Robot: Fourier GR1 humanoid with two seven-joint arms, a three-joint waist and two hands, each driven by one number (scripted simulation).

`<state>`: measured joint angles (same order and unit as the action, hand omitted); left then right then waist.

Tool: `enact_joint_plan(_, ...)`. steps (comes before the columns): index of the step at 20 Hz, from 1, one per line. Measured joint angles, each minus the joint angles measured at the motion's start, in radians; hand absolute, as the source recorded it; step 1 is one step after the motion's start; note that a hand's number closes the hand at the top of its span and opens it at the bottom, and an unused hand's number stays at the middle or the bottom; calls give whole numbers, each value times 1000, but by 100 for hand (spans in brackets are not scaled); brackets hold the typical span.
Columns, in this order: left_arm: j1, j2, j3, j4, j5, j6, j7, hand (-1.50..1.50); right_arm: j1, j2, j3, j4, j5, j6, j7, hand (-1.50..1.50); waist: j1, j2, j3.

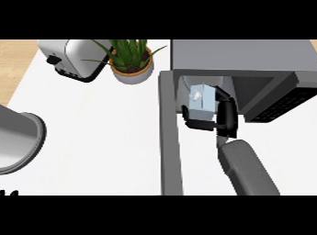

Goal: Pick up the milk, place it into the microwave and close the microwave

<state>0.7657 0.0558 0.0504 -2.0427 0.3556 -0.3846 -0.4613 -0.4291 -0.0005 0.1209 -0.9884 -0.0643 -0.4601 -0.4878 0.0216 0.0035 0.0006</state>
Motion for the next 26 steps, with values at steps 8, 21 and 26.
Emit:
enact_joint_plan(8,-12,-2,11,-7,2,-8,13,-150,-240,-24,-123,395,-35,-12,-127,150,18,7,1)
enact_joint_plan(21,-40,13,13,9,5,-38,22,-150,-436,-119,-189,752,27,-94,-234,150,69,33,3)
enact_joint_plan(26,-62,18,17,27,9,-44,25,-150,-477,-155,-180,803,63,-151,-266,150,81,39,4)
